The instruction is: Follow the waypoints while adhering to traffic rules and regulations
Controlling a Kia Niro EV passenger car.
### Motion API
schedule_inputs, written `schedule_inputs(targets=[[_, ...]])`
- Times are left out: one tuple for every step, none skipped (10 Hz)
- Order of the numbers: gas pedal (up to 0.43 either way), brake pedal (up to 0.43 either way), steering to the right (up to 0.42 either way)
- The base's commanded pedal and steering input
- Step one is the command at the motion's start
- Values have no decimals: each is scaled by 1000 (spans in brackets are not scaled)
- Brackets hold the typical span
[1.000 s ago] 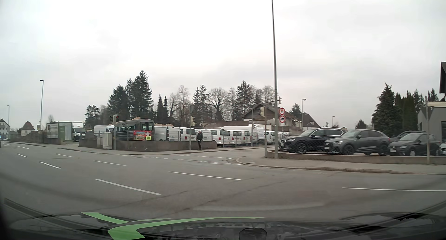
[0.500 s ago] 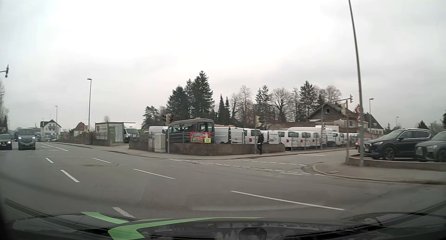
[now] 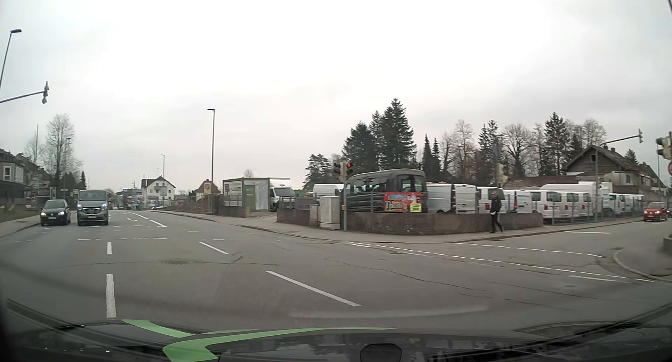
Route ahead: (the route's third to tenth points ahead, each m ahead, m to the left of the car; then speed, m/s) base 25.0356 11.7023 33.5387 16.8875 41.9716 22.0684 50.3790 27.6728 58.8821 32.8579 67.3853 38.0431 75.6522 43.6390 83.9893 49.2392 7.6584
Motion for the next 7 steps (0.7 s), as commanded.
schedule_inputs(targets=[[319, 0, -224], [319, 0, -210], [319, 0, -193], [319, 0, -180], [319, 0, -165], [319, 0, -150], [319, 0, -140]])
